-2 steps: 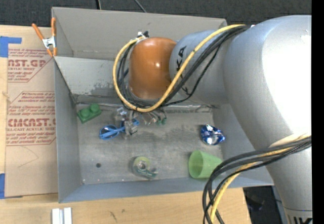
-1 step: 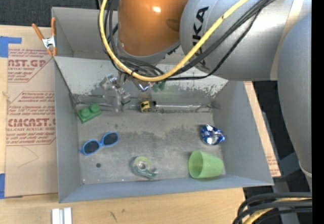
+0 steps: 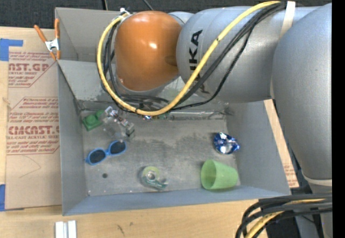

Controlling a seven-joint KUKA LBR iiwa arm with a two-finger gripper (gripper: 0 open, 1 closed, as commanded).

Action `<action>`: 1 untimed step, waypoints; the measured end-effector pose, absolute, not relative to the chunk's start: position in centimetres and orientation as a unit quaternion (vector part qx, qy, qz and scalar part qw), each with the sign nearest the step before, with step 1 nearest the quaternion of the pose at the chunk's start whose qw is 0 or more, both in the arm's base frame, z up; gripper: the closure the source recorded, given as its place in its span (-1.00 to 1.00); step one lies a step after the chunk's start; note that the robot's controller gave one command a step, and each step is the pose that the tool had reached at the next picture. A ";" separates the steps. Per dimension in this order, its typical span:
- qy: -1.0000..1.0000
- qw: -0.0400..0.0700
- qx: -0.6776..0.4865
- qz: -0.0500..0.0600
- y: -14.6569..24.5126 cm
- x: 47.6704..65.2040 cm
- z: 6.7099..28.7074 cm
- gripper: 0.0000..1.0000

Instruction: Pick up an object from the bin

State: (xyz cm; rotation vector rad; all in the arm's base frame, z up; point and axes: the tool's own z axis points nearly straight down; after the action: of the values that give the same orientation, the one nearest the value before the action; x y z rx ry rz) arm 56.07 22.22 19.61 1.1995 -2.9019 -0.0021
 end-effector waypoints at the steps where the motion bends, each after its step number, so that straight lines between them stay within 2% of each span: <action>1: -0.925 -0.001 0.381 -0.001 22.2 56.2 19.8 -1.00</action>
Offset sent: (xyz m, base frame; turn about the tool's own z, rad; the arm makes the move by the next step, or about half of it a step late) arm 0.0000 0.0000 0.0000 0.0000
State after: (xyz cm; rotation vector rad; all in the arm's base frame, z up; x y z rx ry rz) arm 56.18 22.22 19.79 1.1974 -2.9072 -0.0032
